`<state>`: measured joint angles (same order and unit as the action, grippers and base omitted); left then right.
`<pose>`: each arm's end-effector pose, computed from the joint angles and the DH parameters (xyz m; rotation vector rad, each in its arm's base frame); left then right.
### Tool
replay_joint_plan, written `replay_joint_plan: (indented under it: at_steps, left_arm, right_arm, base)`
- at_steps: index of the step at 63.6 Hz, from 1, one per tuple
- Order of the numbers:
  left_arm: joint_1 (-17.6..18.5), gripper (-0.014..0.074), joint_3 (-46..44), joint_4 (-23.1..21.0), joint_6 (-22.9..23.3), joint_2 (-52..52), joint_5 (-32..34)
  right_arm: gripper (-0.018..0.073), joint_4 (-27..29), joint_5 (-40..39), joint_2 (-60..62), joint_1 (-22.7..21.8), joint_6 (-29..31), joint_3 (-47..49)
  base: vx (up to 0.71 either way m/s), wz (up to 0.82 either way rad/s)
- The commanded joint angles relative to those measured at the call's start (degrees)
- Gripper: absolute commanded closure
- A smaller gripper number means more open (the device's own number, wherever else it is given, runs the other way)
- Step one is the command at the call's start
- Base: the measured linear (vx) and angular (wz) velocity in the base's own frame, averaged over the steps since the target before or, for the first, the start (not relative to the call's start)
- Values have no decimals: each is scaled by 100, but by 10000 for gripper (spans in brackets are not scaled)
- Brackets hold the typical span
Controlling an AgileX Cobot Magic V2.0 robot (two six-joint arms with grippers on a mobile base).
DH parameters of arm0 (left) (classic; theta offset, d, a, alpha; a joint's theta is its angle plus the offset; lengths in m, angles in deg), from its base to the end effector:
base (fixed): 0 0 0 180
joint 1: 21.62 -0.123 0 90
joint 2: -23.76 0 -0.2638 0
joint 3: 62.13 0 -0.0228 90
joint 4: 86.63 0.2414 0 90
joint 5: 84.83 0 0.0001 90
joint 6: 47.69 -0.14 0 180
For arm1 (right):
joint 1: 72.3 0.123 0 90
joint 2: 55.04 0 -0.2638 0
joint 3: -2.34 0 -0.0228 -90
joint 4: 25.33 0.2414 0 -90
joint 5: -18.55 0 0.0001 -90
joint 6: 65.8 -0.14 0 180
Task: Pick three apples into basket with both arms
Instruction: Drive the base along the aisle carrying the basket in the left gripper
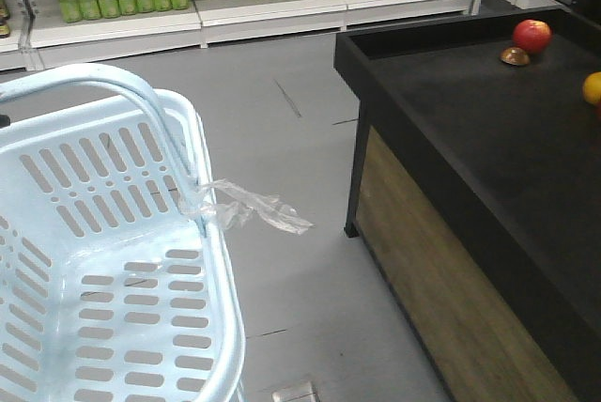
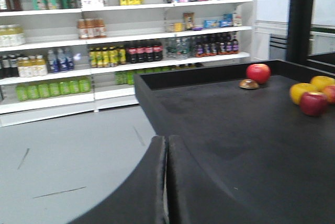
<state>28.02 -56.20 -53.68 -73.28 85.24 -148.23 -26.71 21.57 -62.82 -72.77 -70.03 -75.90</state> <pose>0.1726 -0.0979 0.3956 1.3357 1.6933 0.4799 0.1178 -0.0011 0.2005 0.0460 1.5534 0.0319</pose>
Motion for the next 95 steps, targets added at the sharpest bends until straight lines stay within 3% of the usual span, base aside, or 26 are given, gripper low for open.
replay_joint_plan:
  at_steps: [1, 95]
  left_arm:
    - [17, 603, -186, 198, 83, -57, 396]
    - [17, 603, -186, 198, 83, -57, 396]
  right_arm:
    - [568, -11, -463, -29, -4, 45, -73]
    - [568, -11, -457, -29, -4, 45, -73]
  base:
    - [7, 38]
    - [4, 17]
